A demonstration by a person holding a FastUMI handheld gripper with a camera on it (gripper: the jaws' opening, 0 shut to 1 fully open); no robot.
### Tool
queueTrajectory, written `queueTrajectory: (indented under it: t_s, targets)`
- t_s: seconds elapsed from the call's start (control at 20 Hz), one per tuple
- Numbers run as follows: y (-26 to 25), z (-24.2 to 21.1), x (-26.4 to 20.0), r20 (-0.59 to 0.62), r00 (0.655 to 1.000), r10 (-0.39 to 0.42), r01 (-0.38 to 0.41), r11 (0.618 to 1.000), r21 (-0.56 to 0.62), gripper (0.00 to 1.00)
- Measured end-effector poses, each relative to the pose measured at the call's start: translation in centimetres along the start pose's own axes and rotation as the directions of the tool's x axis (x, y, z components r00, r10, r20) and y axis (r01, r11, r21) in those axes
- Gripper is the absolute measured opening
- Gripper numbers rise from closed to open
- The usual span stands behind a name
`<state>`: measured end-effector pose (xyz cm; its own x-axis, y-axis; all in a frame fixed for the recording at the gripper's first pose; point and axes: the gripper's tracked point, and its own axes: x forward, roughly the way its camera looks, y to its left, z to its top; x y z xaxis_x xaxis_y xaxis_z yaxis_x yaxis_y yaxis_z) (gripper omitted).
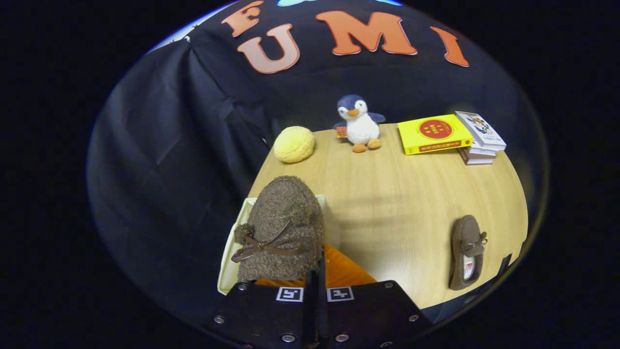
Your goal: Open the storage box then place both shoes into the box .Put the left shoe in first, then the right shoe, with the right side of both shoes facing outward in a uniform manner.
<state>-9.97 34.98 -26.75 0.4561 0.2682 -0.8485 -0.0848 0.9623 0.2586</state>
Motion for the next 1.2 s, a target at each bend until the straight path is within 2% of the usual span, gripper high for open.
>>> queueTrajectory:
  t_s: [0.15, 0.5, 0.65, 0.95, 1.1, 1.2]
  targets:
    - [3.0, -1.3, 2.1, -0.051, 0.998, 0.021, -0.022, 0.999, -0.037, 0.03]
    - [5.5, -4.7, 7.8, -0.156, 0.988, -0.003, -0.004, 0.999, -0.045, 0.03]
    - [5.3, -5.7, 10.5, -0.172, 0.984, -0.051, 0.041, 0.997, -0.062, 0.03]
    - [5.8, -8.8, 15.2, -0.271, 0.956, -0.109, 0.097, 0.994, -0.058, 0.04]
    - [5.5, -10.3, 16.9, -0.314, 0.937, -0.155, 0.149, 0.988, -0.043, 0.04]
    - [5.5, -11.3, 17.8, -0.336, 0.929, -0.155, 0.152, 0.988, -0.035, 0.05]
